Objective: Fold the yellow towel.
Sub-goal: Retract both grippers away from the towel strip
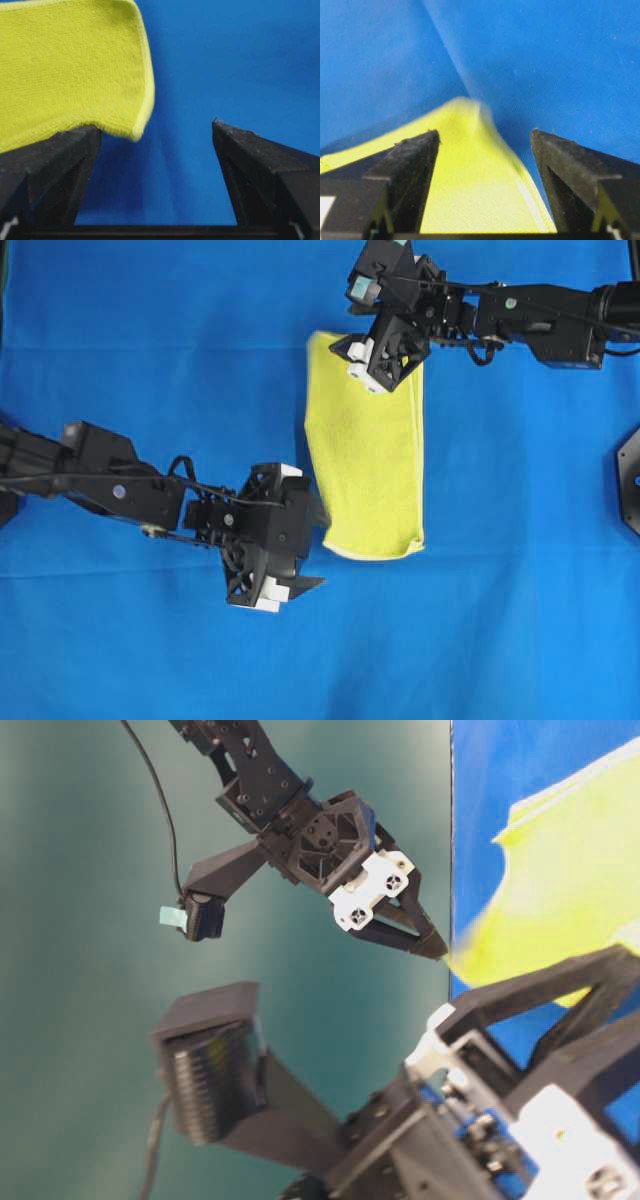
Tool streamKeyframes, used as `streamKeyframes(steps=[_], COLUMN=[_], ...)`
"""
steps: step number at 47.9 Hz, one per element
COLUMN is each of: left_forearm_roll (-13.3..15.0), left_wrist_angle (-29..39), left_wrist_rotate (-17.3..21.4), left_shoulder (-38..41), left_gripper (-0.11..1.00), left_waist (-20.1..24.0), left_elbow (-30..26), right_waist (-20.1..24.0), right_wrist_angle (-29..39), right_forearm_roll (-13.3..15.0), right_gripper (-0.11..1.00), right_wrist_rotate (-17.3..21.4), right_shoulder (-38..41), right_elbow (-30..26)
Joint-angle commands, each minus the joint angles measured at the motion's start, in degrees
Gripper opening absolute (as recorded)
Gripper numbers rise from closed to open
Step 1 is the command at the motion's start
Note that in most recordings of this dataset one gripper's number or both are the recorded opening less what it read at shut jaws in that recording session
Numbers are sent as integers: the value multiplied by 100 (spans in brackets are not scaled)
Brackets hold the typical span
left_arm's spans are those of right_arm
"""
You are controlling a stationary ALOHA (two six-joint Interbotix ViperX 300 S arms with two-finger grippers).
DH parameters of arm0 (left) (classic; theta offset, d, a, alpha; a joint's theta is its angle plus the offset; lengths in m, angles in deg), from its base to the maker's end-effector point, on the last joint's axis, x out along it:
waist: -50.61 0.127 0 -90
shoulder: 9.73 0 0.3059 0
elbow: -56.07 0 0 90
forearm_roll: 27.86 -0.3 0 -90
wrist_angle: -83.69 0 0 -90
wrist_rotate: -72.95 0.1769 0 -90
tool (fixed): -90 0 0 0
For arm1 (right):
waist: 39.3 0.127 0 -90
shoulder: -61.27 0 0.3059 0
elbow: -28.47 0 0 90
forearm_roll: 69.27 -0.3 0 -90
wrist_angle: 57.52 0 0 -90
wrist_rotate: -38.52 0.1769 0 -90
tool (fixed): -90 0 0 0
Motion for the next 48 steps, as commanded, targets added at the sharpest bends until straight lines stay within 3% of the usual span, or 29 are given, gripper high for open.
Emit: streamKeyframes(steps=[1, 14, 23, 34, 48], left_forearm_roll=[0, 0, -9, -9, -9], left_wrist_angle=[272, 1512, 1644, 747, -888], left_wrist_rotate=[9, -18, 9, 35, 62], left_shoulder=[-360, -1239, -1907, -3006, -4324], left_gripper=[84, 83, 83, 82, 82], left_waist=[35, -44, 9, 272, 949], left_elbow=[-26, 44, 272, 844, 2188], right_waist=[0, 62, 255, 422, 448], right_wrist_angle=[-18, 299, 316, -448, -1125], right_forearm_roll=[-9, -9, -26, -141, -229], right_gripper=[66, 67, 67, 67, 67], right_wrist_rotate=[9, 9, 26, 26, 26], right_shoulder=[-149, -844, -1898, -3437, -5063], right_elbow=[-88, 62, 615, 1740, 3050])
